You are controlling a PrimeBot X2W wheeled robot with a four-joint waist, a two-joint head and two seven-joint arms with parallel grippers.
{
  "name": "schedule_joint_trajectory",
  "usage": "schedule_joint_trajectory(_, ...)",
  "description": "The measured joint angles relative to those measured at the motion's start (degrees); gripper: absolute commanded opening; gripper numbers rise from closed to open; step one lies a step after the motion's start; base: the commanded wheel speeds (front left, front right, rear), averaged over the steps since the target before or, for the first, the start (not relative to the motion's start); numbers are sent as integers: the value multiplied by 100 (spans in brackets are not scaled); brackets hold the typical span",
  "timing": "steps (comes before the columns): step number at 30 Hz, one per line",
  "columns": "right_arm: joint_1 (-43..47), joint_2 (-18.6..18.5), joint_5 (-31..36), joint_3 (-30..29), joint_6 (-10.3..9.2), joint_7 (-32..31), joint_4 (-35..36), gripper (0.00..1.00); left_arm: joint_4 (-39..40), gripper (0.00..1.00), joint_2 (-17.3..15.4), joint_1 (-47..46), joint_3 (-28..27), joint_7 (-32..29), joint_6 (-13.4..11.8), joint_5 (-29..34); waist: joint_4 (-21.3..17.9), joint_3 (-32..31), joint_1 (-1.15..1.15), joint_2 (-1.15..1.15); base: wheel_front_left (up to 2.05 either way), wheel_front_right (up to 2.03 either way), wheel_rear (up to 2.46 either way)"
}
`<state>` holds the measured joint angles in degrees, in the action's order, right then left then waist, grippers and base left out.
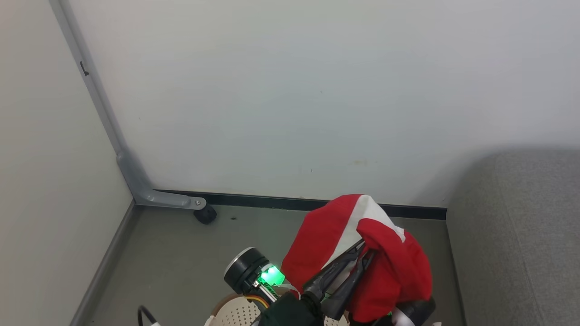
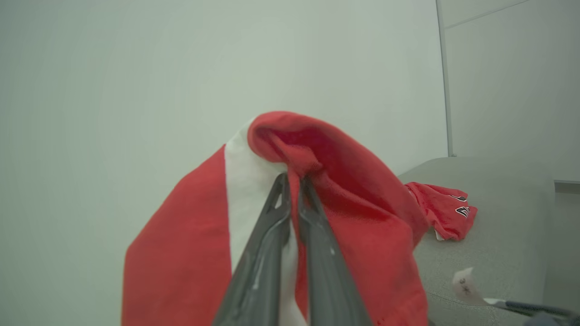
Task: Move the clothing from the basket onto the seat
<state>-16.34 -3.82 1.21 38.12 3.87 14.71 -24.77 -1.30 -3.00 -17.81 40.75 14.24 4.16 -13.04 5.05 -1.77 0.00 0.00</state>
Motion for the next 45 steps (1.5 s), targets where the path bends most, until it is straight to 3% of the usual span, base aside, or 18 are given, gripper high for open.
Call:
schedule_joint_trajectory(5, -265, 2, -5, 115, -47, 0, -96, 100, 4, 0, -8, -60, 208, -2, 46, -3, 31, 28, 0, 0, 0, 0, 0)
schedule_joint_trajectory(10, -424, 4, -192, 259, -296, 0, -60, 100, 1, 0, -8, -81, 280, -3, 46, -30, 80, 54, 0, 0, 0, 0, 0)
schedule_joint_trajectory(11, -438, 4, -235, 266, -337, 0, -56, 35, -1, 0, -8, -85, 278, -3, 46, -38, 90, 58, 0, 0, 0, 0, 0)
schedule_joint_trajectory(12, -446, 3, -271, 276, -381, 0, -56, 0, -7, 0, -8, -86, 275, -3, 46, -46, 99, 63, 0, 0, 0, 0, 0)
schedule_joint_trajectory(22, -444, 5, -483, 250, -561, 0, -174, 0, -116, 0, -13, -85, 94, -37, 38, -59, 121, 90, 0, 0, 0, 0, 0)
schedule_joint_trajectory(32, -400, 8, -613, -192, -747, 0, -138, 0, -191, 0, -63, -82, -122, -36, -109, -105, 58, 85, 0, 0, 0, 0, 0)
schedule_joint_trajectory(45, -297, -153, -633, -528, -795, -1, 334, 0, -454, 0, -105, -51, -426, -34, -375, -152, -43, 83, 0, 0, 0, 0, 0)
